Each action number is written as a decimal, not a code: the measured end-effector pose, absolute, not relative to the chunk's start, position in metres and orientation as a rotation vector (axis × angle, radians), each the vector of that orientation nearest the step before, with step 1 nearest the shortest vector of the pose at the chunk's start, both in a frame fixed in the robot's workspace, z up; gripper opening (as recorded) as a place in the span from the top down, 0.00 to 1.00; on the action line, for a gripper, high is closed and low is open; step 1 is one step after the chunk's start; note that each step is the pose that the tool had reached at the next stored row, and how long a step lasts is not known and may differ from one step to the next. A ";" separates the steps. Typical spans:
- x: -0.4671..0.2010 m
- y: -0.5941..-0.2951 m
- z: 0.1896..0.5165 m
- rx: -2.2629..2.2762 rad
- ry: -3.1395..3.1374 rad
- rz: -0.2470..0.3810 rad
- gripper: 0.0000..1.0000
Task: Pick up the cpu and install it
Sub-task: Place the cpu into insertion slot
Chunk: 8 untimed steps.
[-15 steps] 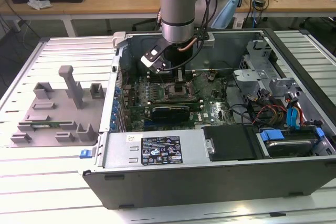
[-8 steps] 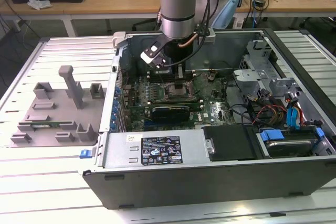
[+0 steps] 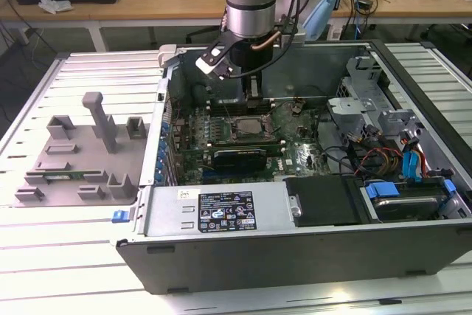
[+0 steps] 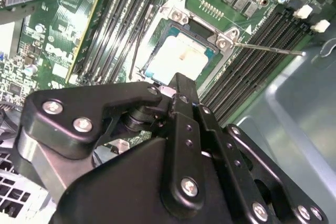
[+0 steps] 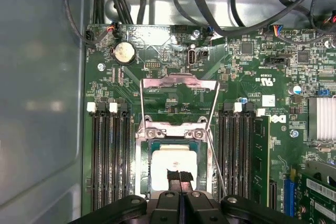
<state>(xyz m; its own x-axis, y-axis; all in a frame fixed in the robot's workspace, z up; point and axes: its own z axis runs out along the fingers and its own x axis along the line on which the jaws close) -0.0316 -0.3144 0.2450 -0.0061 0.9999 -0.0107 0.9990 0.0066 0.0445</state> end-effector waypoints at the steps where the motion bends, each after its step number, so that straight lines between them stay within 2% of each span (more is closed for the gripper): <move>1: -0.032 -0.314 0.245 2.187 2.201 0.037 0.89; 8: -0.032 -0.314 0.245 2.186 2.200 0.037 0.89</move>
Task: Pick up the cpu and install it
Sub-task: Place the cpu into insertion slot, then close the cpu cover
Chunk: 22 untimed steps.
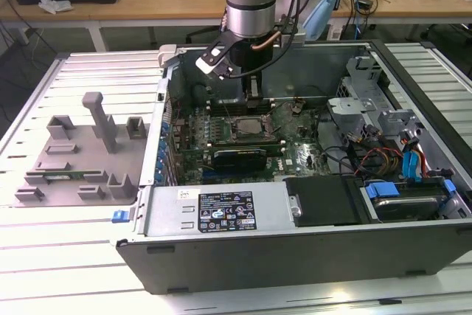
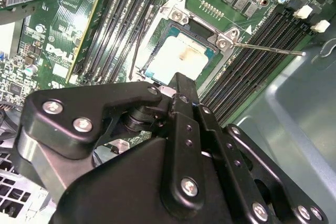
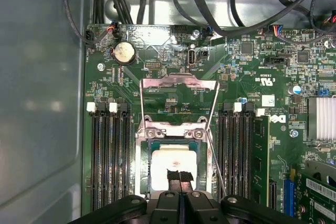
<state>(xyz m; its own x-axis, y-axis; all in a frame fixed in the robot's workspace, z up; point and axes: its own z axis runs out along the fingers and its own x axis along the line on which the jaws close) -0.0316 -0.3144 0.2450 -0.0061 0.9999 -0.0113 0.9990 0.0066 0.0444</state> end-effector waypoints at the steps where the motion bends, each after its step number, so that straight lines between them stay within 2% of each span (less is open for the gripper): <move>1: -0.032 -0.314 0.245 2.186 2.200 0.036 0.89; 22: -0.032 -0.314 0.255 2.186 2.200 0.036 0.89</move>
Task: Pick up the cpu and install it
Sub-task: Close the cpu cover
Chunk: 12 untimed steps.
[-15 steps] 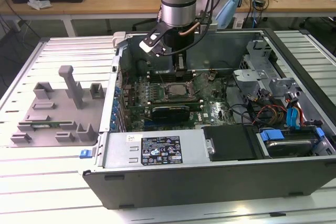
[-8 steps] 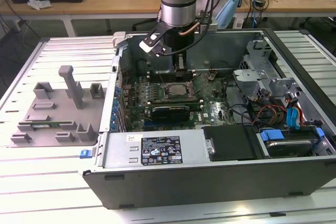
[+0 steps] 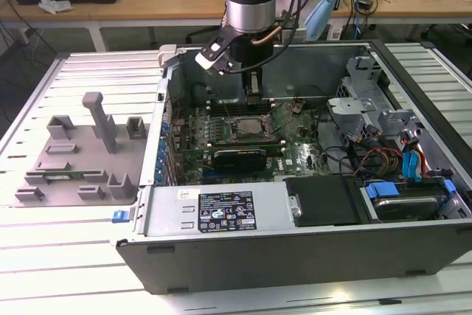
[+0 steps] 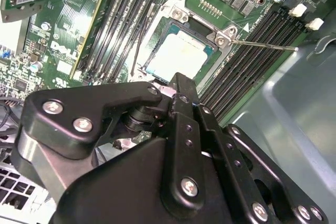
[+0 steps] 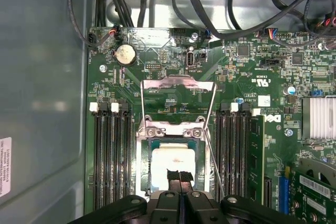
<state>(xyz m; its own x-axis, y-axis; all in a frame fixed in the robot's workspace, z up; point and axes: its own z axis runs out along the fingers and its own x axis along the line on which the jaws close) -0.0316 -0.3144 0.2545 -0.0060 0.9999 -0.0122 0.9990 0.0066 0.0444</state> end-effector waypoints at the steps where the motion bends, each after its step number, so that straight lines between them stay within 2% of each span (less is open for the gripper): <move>1: -0.032 -0.314 0.256 2.186 2.200 0.035 0.89; 12: -0.032 -0.314 0.268 2.186 2.200 0.036 0.89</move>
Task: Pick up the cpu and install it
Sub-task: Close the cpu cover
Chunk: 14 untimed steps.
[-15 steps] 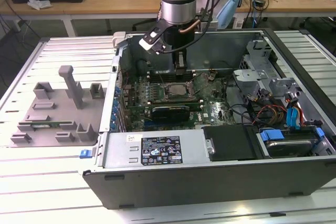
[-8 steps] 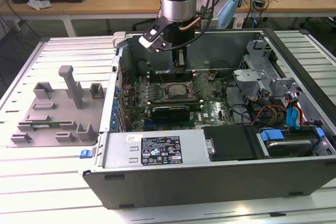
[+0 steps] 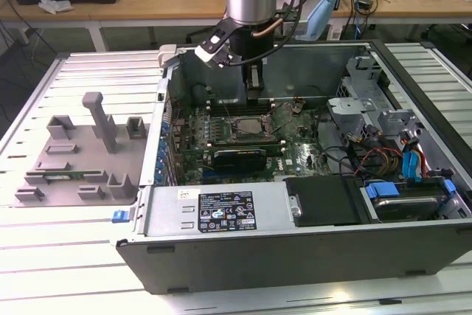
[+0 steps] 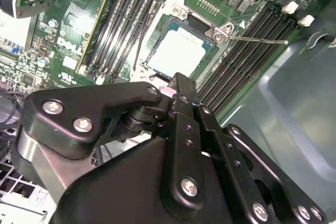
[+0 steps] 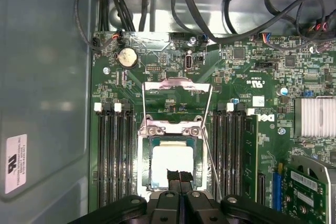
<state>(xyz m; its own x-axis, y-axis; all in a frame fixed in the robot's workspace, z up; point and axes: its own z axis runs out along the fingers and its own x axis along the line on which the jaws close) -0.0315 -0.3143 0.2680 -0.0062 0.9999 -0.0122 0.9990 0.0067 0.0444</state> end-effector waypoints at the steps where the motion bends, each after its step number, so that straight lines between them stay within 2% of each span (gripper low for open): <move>1: -0.032 -0.314 0.269 2.186 2.200 0.036 0.89; 14: -0.029 -0.314 0.277 2.186 2.200 0.035 0.89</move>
<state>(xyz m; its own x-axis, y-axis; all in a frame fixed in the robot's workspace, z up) -0.0291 -0.3142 0.2774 -0.0061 0.9999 -0.0123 0.9990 0.0066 0.0443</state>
